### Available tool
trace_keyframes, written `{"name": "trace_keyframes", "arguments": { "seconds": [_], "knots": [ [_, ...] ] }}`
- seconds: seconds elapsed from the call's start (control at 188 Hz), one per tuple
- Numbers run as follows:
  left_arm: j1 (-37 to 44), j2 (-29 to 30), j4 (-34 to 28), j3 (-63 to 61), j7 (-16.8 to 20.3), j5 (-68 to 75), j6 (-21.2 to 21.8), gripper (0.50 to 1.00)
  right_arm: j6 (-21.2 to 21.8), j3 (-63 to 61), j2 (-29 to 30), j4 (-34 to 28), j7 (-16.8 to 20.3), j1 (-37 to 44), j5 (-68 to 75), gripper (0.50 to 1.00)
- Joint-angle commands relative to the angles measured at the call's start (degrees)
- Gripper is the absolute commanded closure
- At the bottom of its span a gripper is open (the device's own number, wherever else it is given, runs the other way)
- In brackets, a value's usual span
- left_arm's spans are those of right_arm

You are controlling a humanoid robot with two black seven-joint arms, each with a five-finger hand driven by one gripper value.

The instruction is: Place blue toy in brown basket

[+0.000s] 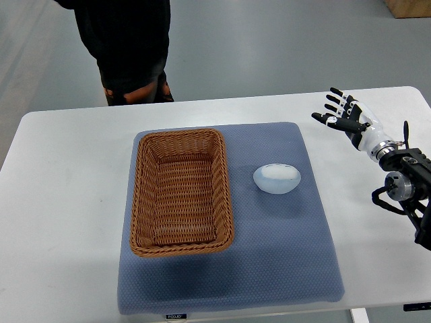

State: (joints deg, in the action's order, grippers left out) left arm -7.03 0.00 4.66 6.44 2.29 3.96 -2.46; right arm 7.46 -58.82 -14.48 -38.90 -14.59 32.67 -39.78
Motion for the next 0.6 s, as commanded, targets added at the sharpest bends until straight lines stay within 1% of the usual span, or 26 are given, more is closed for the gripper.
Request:
{"name": "trace_keyframes", "arguments": {
  "seconds": [0.0,0.596],
  "knots": [
    [0.00,0.00,0.00,-0.11,0.00,-0.01,0.00,0.500,0.01,0.02,0.07,-0.03,0.00,-0.06,0.05,0.574],
    [0.00,0.00,-0.09,-0.11,0.00,-0.09,0.00,0.500,0.18,0.99,-0.11,-0.03,-0.08,0.38,-0.74,0.574]
  ]
}}
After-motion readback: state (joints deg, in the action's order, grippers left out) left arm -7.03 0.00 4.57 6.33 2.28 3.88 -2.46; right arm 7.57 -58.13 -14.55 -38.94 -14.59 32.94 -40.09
